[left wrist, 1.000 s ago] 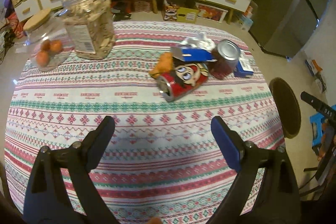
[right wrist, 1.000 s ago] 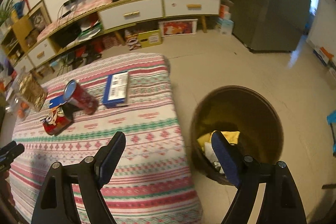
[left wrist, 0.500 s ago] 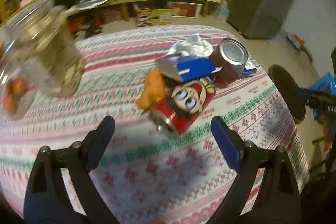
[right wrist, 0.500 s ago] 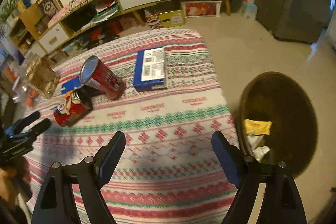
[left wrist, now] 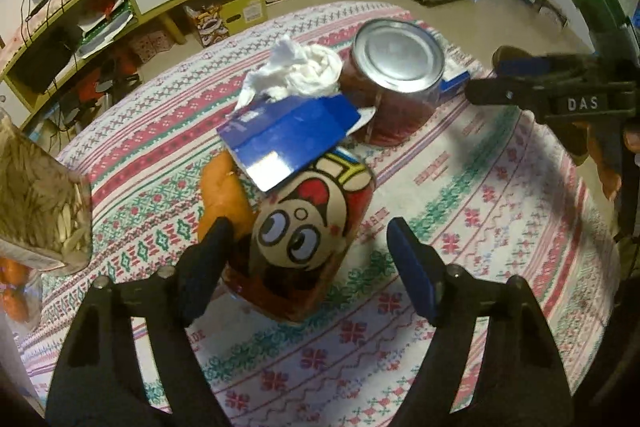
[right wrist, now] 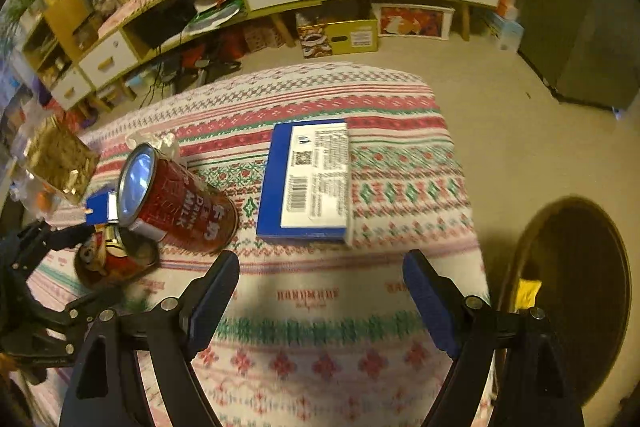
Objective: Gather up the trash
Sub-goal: 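Grasp the red cartoon-face can with the left tool while the right tool grasps the blue box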
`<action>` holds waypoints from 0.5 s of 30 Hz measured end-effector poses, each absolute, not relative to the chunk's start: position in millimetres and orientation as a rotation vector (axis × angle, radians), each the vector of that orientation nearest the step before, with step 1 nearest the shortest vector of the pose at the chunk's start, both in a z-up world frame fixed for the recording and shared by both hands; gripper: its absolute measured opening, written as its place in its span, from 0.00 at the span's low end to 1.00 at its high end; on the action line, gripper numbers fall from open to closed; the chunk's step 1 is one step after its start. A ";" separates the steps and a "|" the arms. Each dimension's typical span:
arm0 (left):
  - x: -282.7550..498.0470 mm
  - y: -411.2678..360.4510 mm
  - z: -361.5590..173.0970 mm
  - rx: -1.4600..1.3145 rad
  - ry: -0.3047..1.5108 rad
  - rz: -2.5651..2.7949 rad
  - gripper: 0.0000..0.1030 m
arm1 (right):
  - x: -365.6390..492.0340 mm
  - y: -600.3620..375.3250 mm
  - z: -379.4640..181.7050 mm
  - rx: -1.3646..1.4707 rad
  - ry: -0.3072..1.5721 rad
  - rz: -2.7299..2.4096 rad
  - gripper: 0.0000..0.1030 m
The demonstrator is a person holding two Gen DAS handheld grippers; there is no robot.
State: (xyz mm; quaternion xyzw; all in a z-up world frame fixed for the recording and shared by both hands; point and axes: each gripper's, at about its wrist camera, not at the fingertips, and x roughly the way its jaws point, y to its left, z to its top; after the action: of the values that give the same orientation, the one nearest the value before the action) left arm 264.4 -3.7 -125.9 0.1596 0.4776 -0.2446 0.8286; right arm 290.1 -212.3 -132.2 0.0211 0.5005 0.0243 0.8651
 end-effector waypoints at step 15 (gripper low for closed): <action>237.6 0.5 -130.3 0.273 1.052 -0.373 0.55 | 287.6 -211.7 -144.3 0.032 1.072 0.074 0.58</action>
State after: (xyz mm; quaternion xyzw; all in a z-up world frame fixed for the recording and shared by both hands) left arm 237.6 0.5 -130.3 0.1291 0.4975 -0.1765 0.8395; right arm 287.6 -211.7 -144.3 0.0151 0.5105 0.0352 0.8590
